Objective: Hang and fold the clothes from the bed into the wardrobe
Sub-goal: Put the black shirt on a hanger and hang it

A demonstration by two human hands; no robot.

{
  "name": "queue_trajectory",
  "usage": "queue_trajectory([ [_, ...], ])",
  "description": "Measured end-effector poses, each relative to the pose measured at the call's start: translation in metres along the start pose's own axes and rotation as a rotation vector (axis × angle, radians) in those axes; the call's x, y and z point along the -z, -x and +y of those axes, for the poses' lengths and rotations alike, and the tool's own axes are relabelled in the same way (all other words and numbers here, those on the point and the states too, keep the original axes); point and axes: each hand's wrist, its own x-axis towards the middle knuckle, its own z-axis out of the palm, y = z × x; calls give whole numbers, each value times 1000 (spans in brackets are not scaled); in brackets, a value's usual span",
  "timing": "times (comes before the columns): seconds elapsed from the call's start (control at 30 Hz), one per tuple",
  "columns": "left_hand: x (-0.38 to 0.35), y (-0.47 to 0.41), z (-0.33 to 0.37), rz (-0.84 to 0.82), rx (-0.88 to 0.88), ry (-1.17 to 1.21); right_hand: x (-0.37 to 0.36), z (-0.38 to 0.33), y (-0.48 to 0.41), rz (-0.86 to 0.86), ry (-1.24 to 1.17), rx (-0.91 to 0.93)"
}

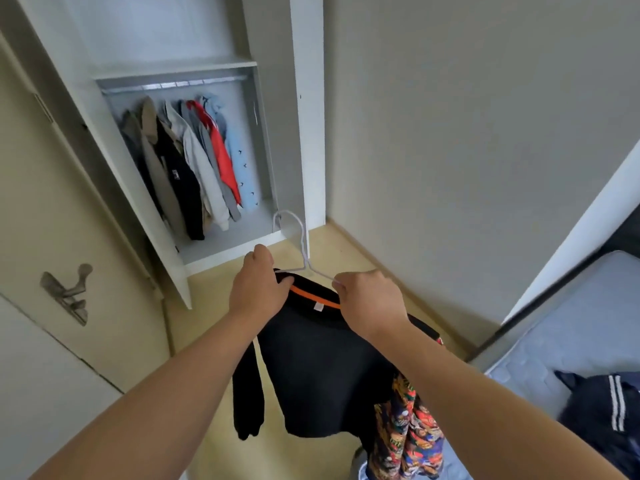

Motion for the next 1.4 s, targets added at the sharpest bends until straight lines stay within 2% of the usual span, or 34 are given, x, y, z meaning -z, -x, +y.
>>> queue_trajectory([
  [0.23,-21,-89,-54,-71,41,37,-46,-23,-105,-38,-12,-12],
  [0.43,-42,-204,-85,-53,111,73,-87,-30,-232,-81,-66,-29],
  [0.53,-50,-272,-98,-134,123,60,-98,-39,-295,-96,-97,-26],
  [0.67,-52,-365,-104,-259,-19,-16,-105,-54,-377,-144,-108,-16],
  [0.8,-51,-441,-104,-277,-169,75,-111,-67,-456,-137,-112,-35],
  [1.0,-77,-566,-132,-226,-215,192,-143,-87,-585,-133,-55,-64],
  [1.2,-109,-726,-166,-380,-227,314,-163,-111,-723,-178,44,-140],
  [1.4,-137,-865,-172,-492,-271,405,-161,-123,-839,-174,9,-261],
])
